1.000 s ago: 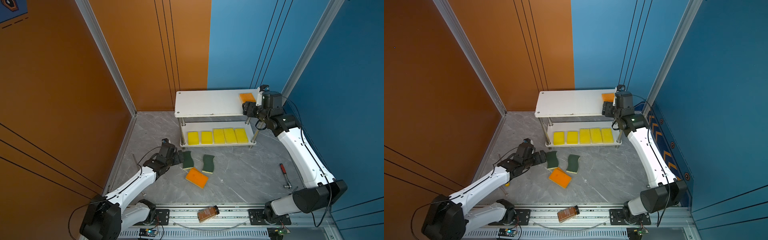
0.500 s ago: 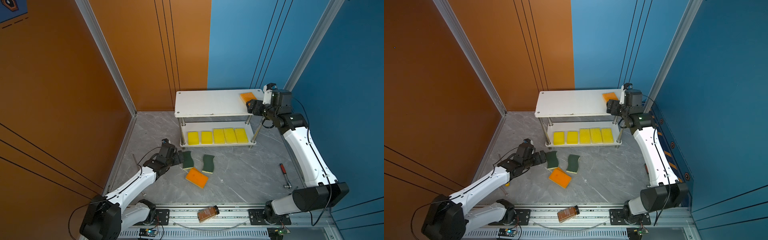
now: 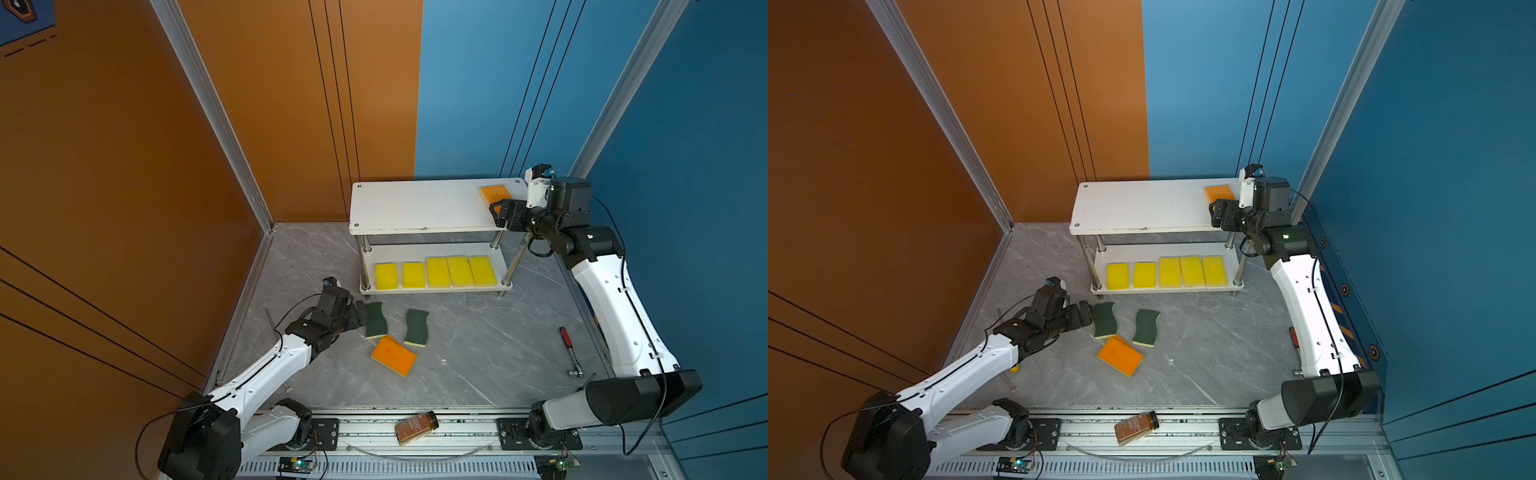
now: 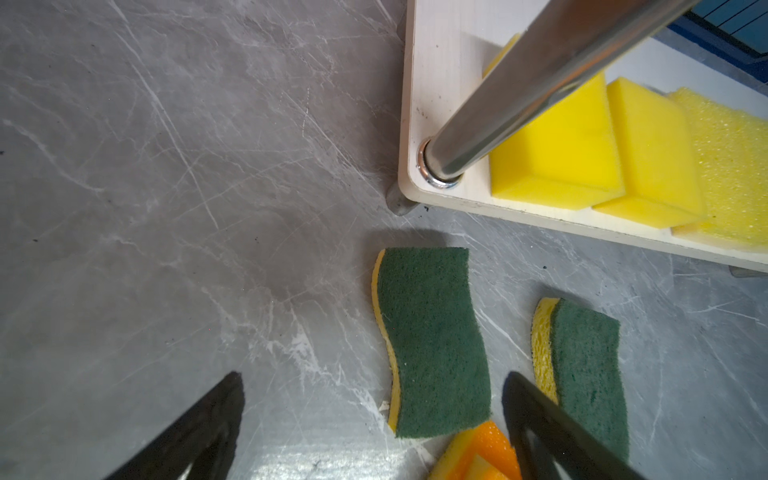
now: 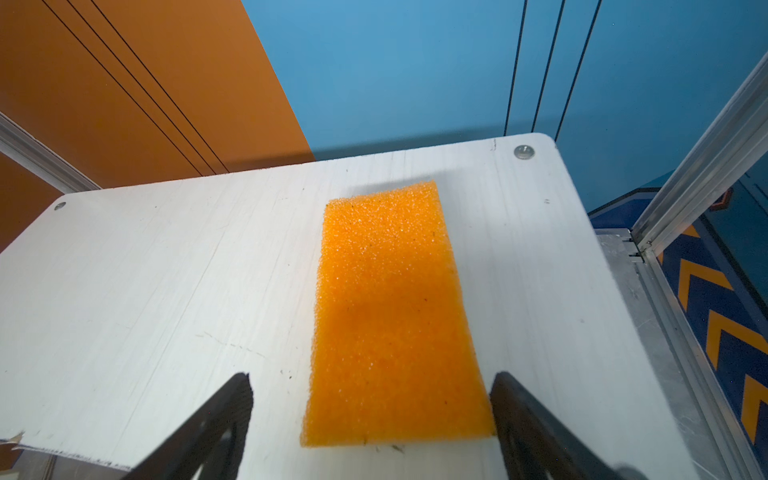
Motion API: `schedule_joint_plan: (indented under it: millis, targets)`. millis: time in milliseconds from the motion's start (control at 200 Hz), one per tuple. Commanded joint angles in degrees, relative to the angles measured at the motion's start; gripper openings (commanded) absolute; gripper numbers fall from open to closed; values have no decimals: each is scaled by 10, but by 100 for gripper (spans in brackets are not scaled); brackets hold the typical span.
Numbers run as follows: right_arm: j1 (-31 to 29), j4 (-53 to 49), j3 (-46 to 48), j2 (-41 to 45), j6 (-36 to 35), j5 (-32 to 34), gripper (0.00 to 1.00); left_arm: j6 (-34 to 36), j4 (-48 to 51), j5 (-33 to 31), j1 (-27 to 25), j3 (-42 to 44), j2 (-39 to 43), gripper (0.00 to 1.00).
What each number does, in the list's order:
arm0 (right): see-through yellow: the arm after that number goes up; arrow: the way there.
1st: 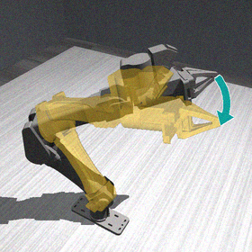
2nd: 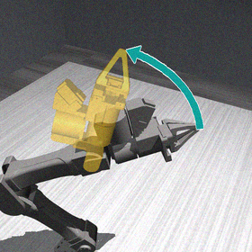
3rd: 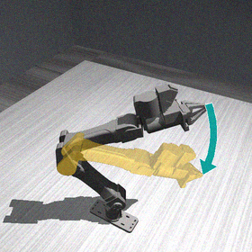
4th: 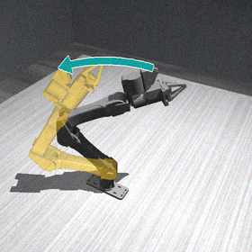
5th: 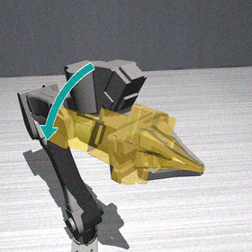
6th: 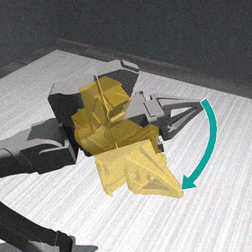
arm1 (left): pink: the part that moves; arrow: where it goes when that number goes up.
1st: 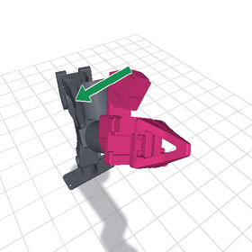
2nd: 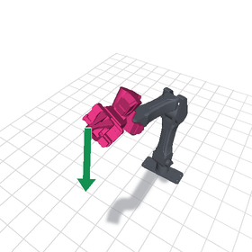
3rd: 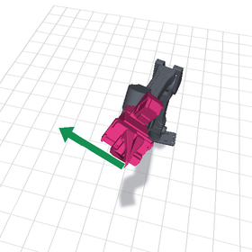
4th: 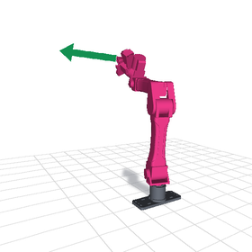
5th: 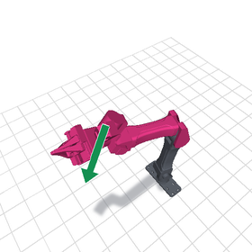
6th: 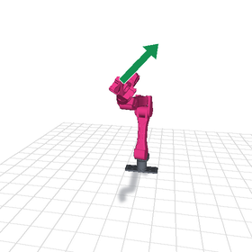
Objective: Place and organize the cleaning sponges onto the shelf
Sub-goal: 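Raise the right gripper off the shelf and swing it down toward the table sponges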
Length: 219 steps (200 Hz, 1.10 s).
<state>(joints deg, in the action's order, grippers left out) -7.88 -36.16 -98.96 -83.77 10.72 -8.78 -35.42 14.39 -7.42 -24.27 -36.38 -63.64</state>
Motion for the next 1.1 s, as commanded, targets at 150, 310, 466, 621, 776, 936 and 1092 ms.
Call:
schedule_joint_plan:
  millis: [150, 310, 466, 621, 776, 936, 1092]
  targets:
    - [-4, -32, -14, 14, -16, 3, 88, -4, 2, 4, 6, 8, 7, 98]
    - [-4, -32, -8, 23, -22, 22, 89, -3, 2, 6, 6, 8, 5, 98]
    - [8, -32, -10, 33, -27, 26, 91, -3, 3, 5, 6, 8, 7, 98]
    - [27, -33, -8, 56, -35, 13, 96, -4, 4, 5, 6, 6, 4, 98]
    - [29, -57, -2, 86, -57, -48, 100, -1, 4, 14, 7, 0, -3, 98]
    - [-4, -132, -10, 101, -84, -126, 100, 0, 2, 25, 7, -7, -7, 98]
    - [-140, -214, 9, 106, -127, -24, 100, 3, 4, 27, 6, -6, -3, 98]
